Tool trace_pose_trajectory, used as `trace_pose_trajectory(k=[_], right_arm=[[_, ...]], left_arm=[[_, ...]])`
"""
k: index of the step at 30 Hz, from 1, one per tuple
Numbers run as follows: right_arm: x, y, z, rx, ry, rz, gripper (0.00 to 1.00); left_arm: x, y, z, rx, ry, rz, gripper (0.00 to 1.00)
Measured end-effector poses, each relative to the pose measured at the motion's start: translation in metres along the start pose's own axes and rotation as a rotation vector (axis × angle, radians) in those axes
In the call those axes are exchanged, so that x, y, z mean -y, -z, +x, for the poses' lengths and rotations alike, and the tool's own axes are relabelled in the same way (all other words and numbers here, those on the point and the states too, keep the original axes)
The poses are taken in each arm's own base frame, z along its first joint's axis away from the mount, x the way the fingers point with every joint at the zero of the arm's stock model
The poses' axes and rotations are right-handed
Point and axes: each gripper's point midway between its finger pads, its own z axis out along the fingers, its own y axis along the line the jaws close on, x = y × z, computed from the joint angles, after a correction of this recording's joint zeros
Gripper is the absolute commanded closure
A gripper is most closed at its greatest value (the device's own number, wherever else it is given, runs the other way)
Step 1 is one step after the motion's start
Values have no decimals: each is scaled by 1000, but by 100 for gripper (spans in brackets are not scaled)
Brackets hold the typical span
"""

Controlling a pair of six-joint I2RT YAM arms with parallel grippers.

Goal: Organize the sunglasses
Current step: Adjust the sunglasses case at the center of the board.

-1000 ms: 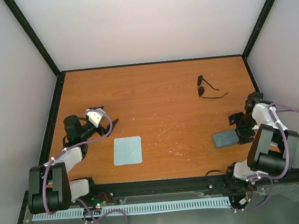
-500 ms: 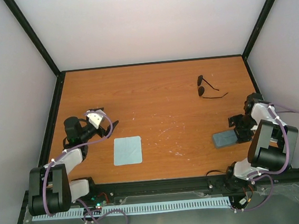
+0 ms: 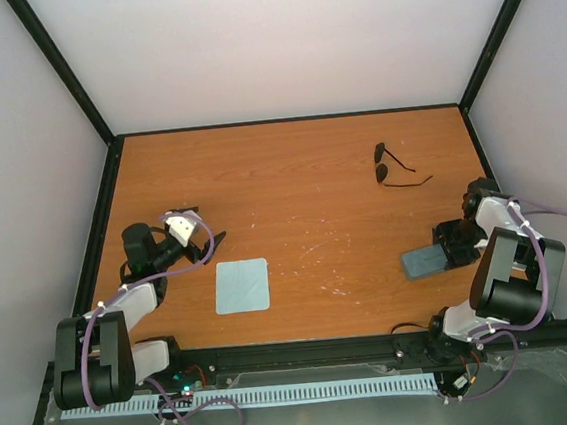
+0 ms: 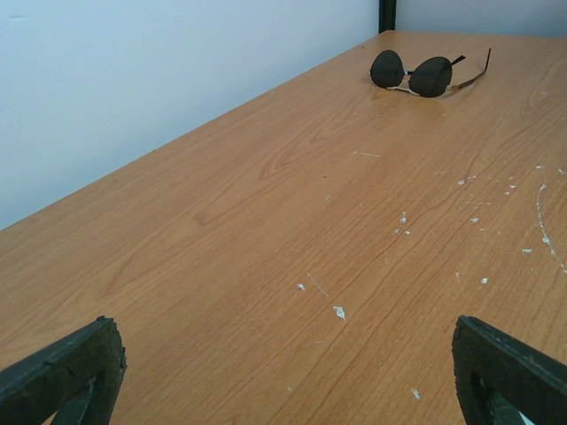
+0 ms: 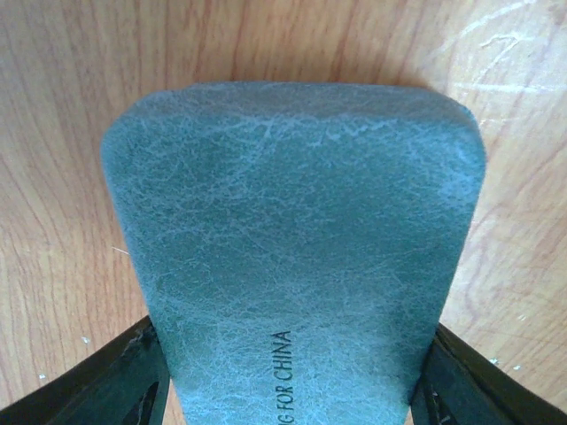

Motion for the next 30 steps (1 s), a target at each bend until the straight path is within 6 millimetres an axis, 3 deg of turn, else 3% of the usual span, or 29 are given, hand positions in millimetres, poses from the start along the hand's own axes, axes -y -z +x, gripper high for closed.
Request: trace_pose_trajectory(k=[7, 14, 17, 20, 22, 27, 30], right_arm=[[-12, 7, 6, 16, 93, -27, 97], [-76, 44, 29, 52, 244, -246, 97], [-105, 46, 61, 21, 327, -300, 97], [-137, 35, 102, -37, 408, -308, 97], [-161, 16, 136, -92, 456, -299, 97], [-190, -42, 212, -226, 504, -186, 97], [-211, -47, 239, -269, 501, -193, 95]], left_arm=[[3, 0, -1, 7, 1, 16, 1], [7, -2, -7, 20, -7, 40, 1], [4, -3, -14, 33, -20, 42, 1], [1, -4, -19, 42, -28, 39, 1], [1, -4, -20, 41, -28, 37, 1], [-5, -1, -22, 24, -25, 0, 1], [-10, 2, -28, 17, -36, -33, 1]])
